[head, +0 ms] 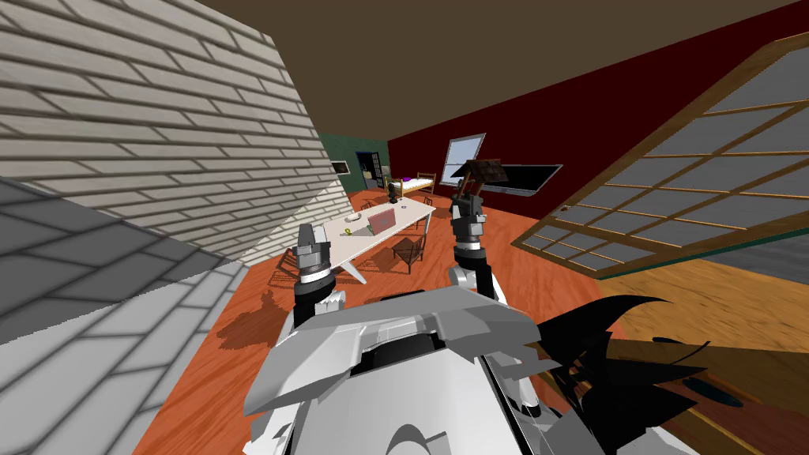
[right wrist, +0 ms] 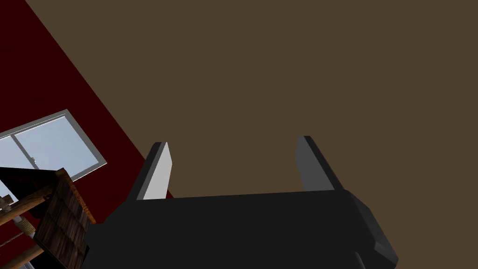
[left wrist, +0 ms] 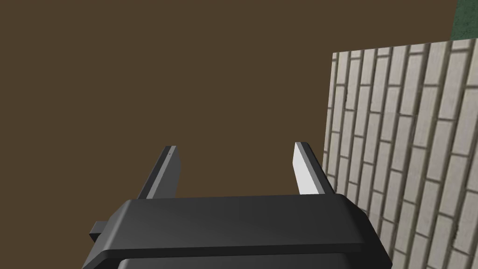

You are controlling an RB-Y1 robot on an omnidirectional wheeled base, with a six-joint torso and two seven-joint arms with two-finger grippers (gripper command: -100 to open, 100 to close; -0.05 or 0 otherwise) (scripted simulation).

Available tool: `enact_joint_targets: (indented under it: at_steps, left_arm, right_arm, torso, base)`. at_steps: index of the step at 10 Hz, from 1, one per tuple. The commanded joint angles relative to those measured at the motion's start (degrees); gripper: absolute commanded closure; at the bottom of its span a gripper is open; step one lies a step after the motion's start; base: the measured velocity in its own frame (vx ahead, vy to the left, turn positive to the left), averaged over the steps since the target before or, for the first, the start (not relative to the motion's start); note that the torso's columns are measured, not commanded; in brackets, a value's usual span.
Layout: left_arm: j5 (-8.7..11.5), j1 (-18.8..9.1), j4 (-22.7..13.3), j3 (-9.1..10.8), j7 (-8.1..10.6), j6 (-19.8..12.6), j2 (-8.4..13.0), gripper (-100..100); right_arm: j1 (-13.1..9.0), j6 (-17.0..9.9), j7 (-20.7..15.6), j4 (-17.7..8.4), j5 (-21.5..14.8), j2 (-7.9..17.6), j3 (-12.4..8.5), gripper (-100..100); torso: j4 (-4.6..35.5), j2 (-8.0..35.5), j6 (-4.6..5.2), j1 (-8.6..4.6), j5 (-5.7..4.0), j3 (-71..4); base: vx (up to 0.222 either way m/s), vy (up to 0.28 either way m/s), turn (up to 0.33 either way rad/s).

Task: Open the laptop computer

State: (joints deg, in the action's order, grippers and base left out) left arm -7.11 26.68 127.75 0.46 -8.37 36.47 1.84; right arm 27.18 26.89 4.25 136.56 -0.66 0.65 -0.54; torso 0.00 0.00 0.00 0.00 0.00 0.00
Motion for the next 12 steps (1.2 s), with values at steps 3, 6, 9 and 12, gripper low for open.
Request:
enact_joint_targets:
  at_steps: [3, 6, 9, 12]
  left_arm:
    - [0.0, 0.0, 0.01, 0.0, 0.0, 0.0, 0.0, 0]
    - [0.0, 0.0, 0.01, 0.0, 0.0, 0.0, 0.0, 0]
    - [0.0, 0.0, 0.02, 0.0, 0.0, 0.01, 0.0, 0]
    - [-0.52, -1.33, -0.74, 1.28, -0.03, -3.9, 4.14, -100]
  right_arm:
    - [0.0, 0.0, 0.0, 0.01, 0.0, 0.0, 0.0, 0]
    - [0.0, 0.0, 0.0, 0.01, 0.0, 0.0, 0.0, 0]
    - [0.0, 0.01, 0.0, 0.02, 0.0, 0.0, 0.0, 0]
    - [0.01, 0.0, 0.0, -0.01, 0.0, 0.0, 0.0, 0]
  torso:
    - [10.06, 10.03, 0.0, 0.0, 0.0, -20.14]
    - [22.68, 22.69, 0.0, 0.0, 0.0, -45.36]
    - [35.37, 35.39, 0.0, 0.0, 0.0, -70.73]
    - [42.03, 42.02, 0.0, 0.0, 0.0, -84.29]
  base:
    - [0.0, 0.0, 0.0]
    - [0.0, 0.0, 0.0]
    - [0.0, 0.0, 0.0]
    - [0.031, -0.006, -0.063]
